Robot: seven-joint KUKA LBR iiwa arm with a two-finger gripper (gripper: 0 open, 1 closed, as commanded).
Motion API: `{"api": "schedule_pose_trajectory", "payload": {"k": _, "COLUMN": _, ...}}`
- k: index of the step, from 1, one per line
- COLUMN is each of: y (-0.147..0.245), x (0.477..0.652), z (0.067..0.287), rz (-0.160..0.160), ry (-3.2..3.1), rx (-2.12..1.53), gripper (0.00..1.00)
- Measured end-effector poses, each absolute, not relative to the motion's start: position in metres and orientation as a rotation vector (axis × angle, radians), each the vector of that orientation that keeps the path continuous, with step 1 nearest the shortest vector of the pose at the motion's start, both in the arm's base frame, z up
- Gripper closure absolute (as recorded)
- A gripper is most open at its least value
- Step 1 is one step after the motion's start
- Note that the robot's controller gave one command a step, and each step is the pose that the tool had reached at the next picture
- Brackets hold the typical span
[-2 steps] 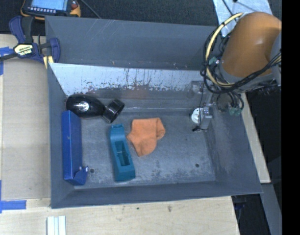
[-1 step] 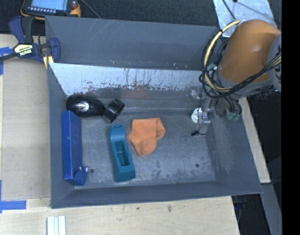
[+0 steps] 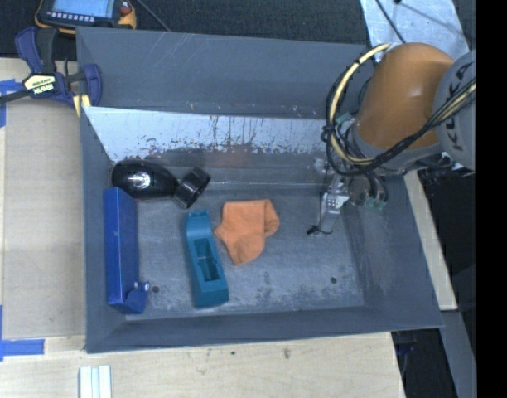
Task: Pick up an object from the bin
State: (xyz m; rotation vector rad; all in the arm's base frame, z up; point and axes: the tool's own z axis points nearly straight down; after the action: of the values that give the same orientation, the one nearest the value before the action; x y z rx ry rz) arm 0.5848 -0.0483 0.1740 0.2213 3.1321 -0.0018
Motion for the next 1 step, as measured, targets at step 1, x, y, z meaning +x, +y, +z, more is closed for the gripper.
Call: {"api": "schedule_pose_trajectory", "payload": {"k": 1, "y": -0.021, "x": 0.5928, "z": 0.1543, "rz": 0.001, "ry": 3.126, "rx": 0.294, "gripper": 0.0}}
